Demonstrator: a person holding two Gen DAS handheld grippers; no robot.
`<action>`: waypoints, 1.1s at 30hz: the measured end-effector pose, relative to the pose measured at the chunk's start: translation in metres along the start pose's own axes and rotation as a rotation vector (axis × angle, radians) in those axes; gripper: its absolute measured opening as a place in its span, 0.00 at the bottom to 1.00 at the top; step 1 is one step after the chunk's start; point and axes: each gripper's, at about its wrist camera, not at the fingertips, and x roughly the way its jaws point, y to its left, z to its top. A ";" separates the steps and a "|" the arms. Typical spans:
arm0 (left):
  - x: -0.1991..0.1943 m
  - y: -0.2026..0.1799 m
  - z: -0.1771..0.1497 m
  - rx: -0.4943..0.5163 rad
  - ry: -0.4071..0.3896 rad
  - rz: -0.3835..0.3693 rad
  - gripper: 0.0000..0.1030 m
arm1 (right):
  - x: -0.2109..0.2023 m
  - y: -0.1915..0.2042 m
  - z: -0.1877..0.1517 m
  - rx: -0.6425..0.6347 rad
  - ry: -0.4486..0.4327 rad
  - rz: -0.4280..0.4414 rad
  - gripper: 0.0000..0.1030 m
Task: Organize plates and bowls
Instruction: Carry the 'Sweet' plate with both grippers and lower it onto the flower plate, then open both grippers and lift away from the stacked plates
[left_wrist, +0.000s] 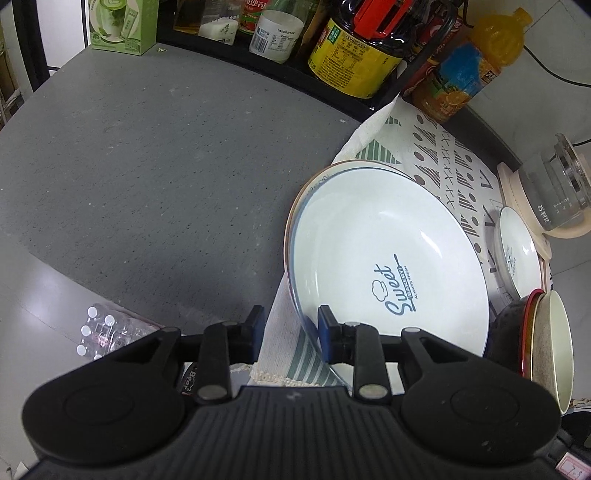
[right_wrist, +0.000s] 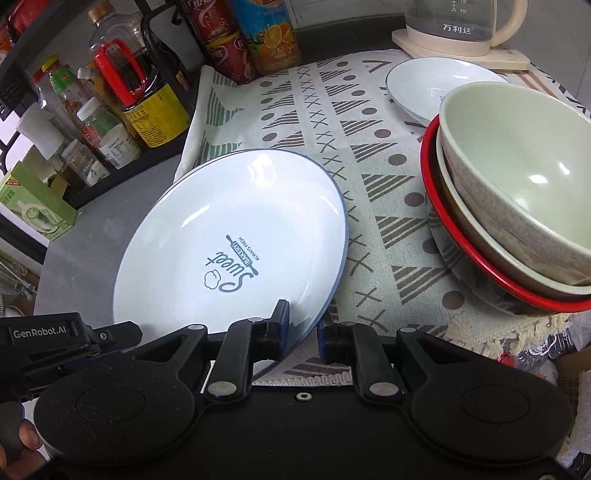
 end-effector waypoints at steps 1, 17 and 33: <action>0.001 0.000 0.000 0.000 0.002 0.000 0.27 | 0.001 -0.001 0.001 0.004 0.003 -0.001 0.15; -0.001 -0.020 0.023 0.052 -0.005 0.062 0.43 | -0.005 -0.001 0.013 0.016 -0.010 -0.014 0.29; 0.000 -0.063 0.064 0.137 -0.036 -0.024 0.64 | -0.024 -0.005 0.057 0.071 -0.144 0.011 0.59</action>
